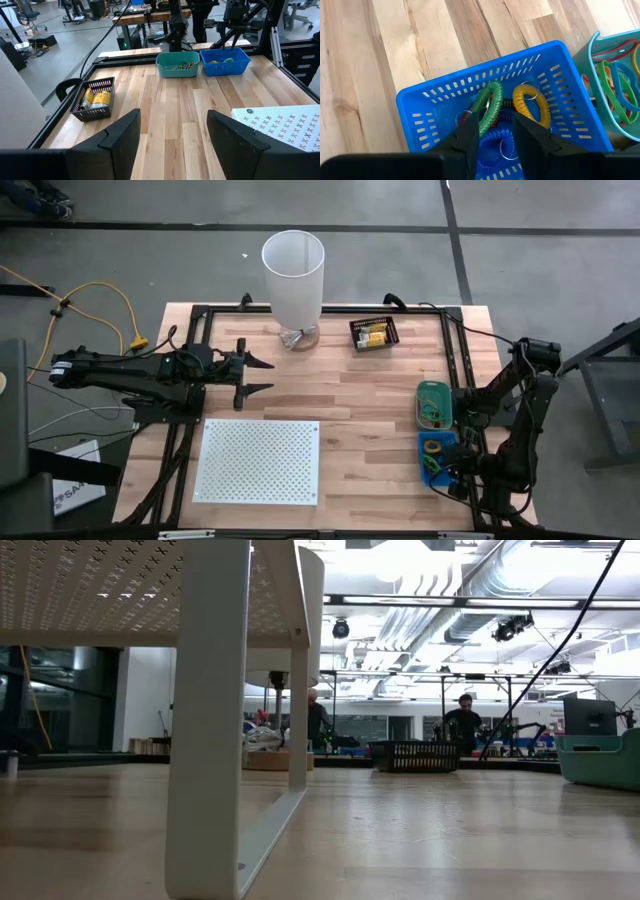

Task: Pick & Place Office Desk Supplies
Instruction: Put the green bin on the shelf

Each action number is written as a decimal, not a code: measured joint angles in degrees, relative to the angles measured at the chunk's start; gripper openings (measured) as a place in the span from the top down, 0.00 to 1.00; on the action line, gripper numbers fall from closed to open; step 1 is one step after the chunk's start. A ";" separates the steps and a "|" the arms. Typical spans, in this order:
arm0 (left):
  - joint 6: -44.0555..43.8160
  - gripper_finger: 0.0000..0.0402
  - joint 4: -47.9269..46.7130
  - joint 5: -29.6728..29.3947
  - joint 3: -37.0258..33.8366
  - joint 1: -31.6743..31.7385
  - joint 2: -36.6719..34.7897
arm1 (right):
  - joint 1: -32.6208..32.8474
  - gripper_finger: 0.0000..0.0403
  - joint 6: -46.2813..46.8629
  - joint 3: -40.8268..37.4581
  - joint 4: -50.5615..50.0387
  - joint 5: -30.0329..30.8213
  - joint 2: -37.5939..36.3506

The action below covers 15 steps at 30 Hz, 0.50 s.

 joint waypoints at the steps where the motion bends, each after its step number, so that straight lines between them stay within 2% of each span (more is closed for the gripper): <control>1: 0.00 0.45 -0.01 -0.01 0.00 -0.01 0.01 | 0.00 0.74 -0.01 0.00 0.00 0.00 0.00; 9: 0.00 0.45 -0.01 -0.01 0.00 -0.01 0.01 | -0.40 0.74 -0.02 0.00 0.40 0.19 0.00; 15: 0.00 0.45 0.00 -0.02 0.00 0.00 0.02 | -3.50 0.74 -1.96 0.00 0.95 0.28 0.00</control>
